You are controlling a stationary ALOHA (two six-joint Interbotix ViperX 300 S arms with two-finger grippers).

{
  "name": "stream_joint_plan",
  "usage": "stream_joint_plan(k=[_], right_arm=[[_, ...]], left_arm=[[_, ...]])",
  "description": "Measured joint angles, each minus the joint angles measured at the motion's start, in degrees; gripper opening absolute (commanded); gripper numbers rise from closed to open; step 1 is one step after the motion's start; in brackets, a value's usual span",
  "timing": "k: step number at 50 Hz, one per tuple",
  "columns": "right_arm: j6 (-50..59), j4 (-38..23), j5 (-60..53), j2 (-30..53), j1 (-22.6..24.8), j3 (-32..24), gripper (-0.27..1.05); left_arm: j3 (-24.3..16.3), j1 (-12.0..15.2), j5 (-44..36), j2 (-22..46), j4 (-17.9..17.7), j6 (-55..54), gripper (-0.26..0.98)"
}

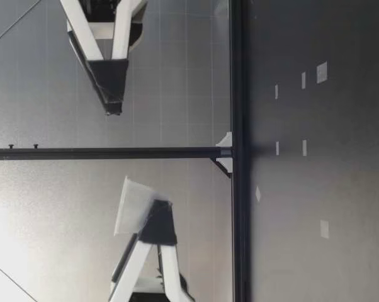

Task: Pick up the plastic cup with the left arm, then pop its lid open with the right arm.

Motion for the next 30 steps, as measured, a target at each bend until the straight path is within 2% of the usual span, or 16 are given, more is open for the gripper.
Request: stream_joint_plan(k=[30], right_arm=[[0.09, 0.09, 0.00, 0.44, 0.00, 0.00, 0.64]], left_arm=[[-0.09, 0.00, 0.09, 0.53, 0.00, 0.35, 0.10]])
